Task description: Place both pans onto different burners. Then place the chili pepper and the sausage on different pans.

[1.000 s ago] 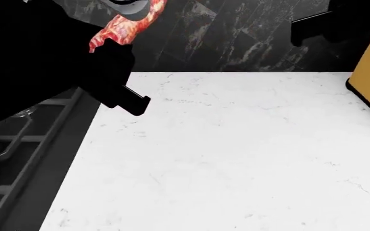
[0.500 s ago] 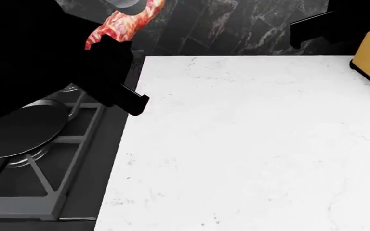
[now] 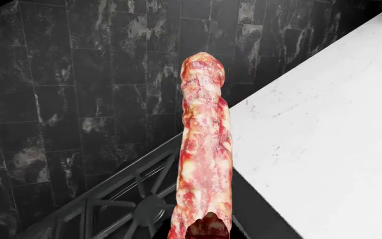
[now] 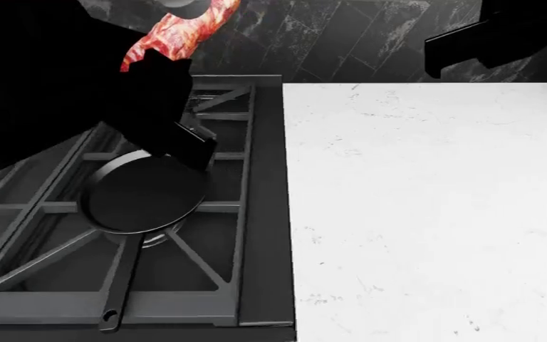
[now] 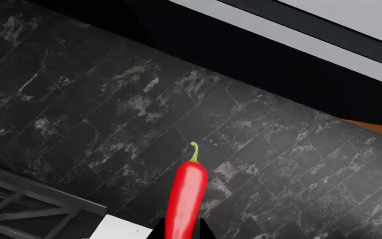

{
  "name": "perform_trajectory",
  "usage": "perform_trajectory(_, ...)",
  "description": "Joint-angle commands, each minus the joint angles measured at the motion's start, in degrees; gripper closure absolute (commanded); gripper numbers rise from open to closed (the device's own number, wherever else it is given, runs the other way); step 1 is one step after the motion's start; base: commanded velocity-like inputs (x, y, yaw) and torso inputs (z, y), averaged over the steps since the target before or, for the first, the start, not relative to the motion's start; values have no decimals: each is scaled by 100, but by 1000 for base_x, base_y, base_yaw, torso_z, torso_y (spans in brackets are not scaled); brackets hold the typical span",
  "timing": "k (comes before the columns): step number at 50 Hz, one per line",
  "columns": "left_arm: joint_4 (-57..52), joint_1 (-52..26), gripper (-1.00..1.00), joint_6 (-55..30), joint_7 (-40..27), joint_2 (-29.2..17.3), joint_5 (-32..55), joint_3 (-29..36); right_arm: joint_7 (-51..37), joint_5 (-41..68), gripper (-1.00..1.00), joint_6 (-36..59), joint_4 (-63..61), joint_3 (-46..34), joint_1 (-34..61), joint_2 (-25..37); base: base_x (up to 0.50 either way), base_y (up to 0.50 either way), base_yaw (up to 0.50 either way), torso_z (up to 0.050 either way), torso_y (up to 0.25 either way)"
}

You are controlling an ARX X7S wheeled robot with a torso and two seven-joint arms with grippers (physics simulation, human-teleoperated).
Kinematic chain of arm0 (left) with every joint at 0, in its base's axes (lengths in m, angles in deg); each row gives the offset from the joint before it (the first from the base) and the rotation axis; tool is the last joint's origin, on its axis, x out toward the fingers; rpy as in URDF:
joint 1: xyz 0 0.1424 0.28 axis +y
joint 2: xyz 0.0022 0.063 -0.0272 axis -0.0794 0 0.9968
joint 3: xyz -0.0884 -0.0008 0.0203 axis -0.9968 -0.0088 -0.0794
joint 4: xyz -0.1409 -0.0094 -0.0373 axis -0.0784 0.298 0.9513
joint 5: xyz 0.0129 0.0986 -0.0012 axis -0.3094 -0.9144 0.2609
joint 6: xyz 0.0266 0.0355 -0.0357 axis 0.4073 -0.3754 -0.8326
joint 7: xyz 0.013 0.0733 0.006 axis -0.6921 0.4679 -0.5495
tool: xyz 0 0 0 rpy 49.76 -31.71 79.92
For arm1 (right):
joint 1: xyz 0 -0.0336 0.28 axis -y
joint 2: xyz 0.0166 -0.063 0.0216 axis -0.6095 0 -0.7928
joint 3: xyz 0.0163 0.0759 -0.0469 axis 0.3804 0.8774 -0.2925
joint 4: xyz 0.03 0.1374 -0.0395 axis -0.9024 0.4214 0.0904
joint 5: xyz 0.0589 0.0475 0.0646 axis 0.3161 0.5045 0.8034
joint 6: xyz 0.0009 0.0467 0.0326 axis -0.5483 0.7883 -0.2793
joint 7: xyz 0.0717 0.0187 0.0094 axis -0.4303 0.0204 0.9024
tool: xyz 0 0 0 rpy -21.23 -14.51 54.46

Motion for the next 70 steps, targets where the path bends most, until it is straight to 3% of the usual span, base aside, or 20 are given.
perform_trajectory(1,8,-27,100,26,-34,4,8,-10,28,-33,100,51,-24,41,1,-15,3,500,0,0,0)
perform_trajectory(54,-14,-60,100,2,-65,-109,70,-58,89,-80,100,139,-30,122,-129,-79,23,500,0,0,0)
perform_trajectory(70,-57,-5,100,25,-71,-237,50,-97,92,-122,100,272,231,-15,-256,-176,0,1,0,0,0)
